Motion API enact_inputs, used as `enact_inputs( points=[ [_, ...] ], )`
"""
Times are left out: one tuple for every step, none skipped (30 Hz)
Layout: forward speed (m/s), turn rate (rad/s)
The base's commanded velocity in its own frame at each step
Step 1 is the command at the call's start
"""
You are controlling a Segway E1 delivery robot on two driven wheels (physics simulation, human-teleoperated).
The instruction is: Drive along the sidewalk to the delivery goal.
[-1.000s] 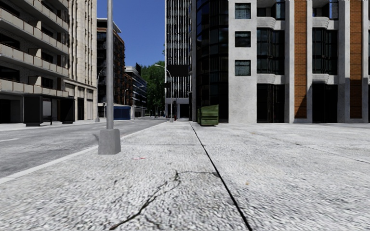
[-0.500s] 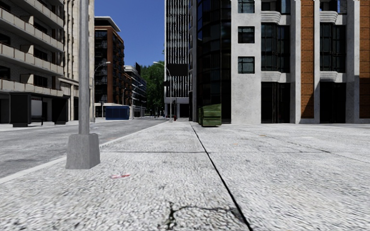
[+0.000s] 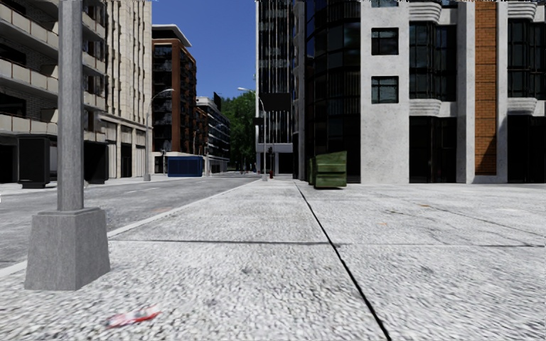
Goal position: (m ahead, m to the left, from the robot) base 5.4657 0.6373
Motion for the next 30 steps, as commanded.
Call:
enact_inputs(
  points=[
    [2.00, 0.37],
    [2.00, 0.38],
    [2.00, 0.38],
    [2.00, 0.38],
    [2.00, 0.38],
    [2.00, 0.38],
    [2.00, 0.38],
    [2.00, 0.38],
    [2.00, 0.39],
    [2.00, 0.39],
    [2.00, 0.39],
    [2.00, 0.39],
    [2.00, 0.39],
    [2.00, 0.39],
    [2.00, 0.39],
    [2.00, 0.39],
    [2.00, 0.39],
    [2.00, 0.39],
    [2.00, 0.39],
    [2.00, 0.30],
    [2.00, 0.00],
    [2.00, 0.00],
    [2.00, 0.00],
    [2.00, 0.00],
    [2.00, 0.00],
    [2.00, 0.00],
    [2.00, 0.00],
    [2.00, 0.00],
    [2.00, 0.00],
    [2.00, 0.00]
  ],
)
